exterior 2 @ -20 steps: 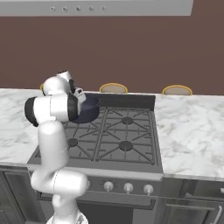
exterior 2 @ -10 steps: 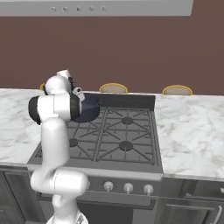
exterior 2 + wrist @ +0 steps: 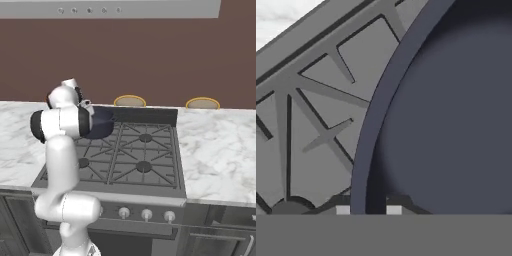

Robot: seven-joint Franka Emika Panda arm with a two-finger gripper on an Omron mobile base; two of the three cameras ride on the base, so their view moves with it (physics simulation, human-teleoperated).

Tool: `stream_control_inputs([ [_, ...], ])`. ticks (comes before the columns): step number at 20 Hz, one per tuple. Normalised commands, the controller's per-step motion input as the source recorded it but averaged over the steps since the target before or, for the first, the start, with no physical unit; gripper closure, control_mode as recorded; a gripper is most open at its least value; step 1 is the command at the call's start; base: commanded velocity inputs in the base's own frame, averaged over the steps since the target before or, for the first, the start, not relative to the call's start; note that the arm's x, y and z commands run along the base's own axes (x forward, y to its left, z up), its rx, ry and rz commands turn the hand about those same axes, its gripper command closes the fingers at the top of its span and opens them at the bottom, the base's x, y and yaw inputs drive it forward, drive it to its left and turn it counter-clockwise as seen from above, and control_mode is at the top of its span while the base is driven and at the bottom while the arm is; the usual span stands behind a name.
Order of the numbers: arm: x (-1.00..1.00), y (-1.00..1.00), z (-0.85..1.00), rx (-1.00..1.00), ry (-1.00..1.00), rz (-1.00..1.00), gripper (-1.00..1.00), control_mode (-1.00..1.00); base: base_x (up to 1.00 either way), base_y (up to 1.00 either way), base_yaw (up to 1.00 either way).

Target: Move the pot and pan from the stove into the sink.

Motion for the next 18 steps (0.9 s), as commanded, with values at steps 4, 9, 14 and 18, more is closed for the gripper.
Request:
stream_control_inputs([
  [4,-0.28,0.00,0.57,0.02,0.00,-0.02,1.00,-1.00,0.00,0.00,0.00],
  [9,-0.42,0.00,0.67,0.01,0.00,0.00,1.00,-1.00,0.00,0.00,0.00],
  [14,-0.61,0.00,0.63,0.00,0.00,0.00,1.00,-1.00,0.00,0.00,0.00],
  [18,-0.76,0.00,0.59,0.00,0.00,0.00,1.00,-1.00,0.00,0.00,0.00],
])
